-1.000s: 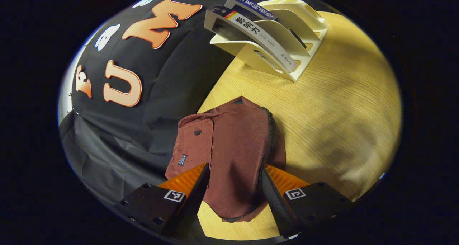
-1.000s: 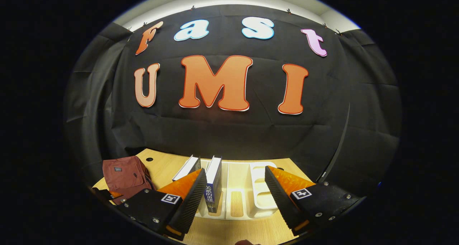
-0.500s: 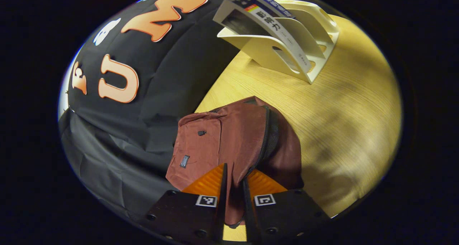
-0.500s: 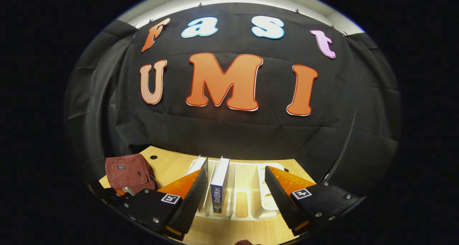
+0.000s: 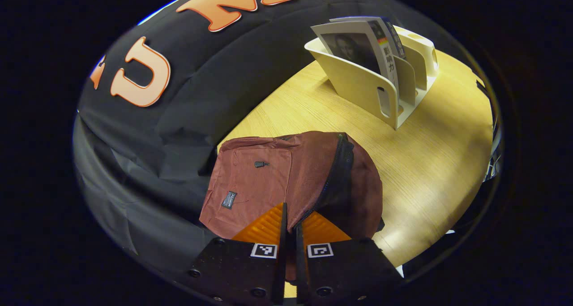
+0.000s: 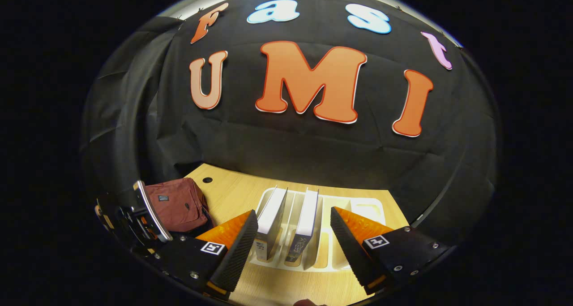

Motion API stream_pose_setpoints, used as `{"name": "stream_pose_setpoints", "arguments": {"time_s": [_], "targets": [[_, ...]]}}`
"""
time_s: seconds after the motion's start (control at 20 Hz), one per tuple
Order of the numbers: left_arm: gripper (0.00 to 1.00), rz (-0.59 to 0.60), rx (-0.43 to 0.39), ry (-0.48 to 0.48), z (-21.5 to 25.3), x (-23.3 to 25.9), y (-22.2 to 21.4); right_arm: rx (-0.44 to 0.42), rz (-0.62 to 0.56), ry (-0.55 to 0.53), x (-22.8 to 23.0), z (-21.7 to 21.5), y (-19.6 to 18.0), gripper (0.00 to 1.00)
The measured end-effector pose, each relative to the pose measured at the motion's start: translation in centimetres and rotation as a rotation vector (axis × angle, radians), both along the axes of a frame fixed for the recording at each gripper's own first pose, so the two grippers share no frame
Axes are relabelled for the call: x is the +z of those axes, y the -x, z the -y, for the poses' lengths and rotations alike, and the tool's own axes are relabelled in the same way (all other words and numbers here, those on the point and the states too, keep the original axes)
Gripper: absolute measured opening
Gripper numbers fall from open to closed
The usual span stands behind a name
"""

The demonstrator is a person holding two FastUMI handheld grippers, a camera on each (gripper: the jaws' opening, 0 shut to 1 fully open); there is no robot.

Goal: Open the schoolbag, grab two books from the bookshelf and put them into the schoolbag.

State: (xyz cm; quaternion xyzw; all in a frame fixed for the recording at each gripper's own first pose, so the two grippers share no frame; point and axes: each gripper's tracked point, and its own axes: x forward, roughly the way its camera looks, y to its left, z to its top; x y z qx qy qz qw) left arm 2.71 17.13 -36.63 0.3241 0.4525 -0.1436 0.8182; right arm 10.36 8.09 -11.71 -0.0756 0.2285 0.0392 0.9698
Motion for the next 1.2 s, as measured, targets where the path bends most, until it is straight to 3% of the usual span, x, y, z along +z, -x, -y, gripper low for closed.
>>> {"name": "stream_pose_setpoints", "arguments": {"time_s": [0.15,0.4,0.65,0.95,1.0,1.1,1.2], "targets": [[0.12,-0.052,0.006,0.080,-1.3,1.9,-1.1,0.011,-0.100,-0.043,-1.0,-1.6,-1.7,0.97],[0.12,-0.111,0.005,0.206,-3.7,4.3,-3.7,0.002,-0.265,-0.009,-3.6,-2.7,-3.8,0.97],[0.12,-0.152,-0.032,0.297,-5.6,6.3,-5.8,-0.004,-0.502,-0.079,-7.5,-5.3,-5.2,0.97],[0.12,-0.208,-0.043,0.411,-7.2,9.3,-8.7,-0.102,-0.626,-0.041,-9.6,-4.3,-8.5,0.98],[0.15,-0.232,-0.039,0.425,-7.6,9.5,-9.1,-0.127,-0.644,-0.009,-10.4,-3.6,-9.3,0.98],[0.02,-0.267,-0.042,0.434,-8.5,9.2,-9.7,-0.152,-0.702,0.003,-11.8,-3.2,-9.7,0.98],[0.07,-0.314,-0.043,0.455,-8.6,8.8,-10.0,-0.163,-0.778,-0.022,-13.3,-3.7,-9.5,0.98]]}}
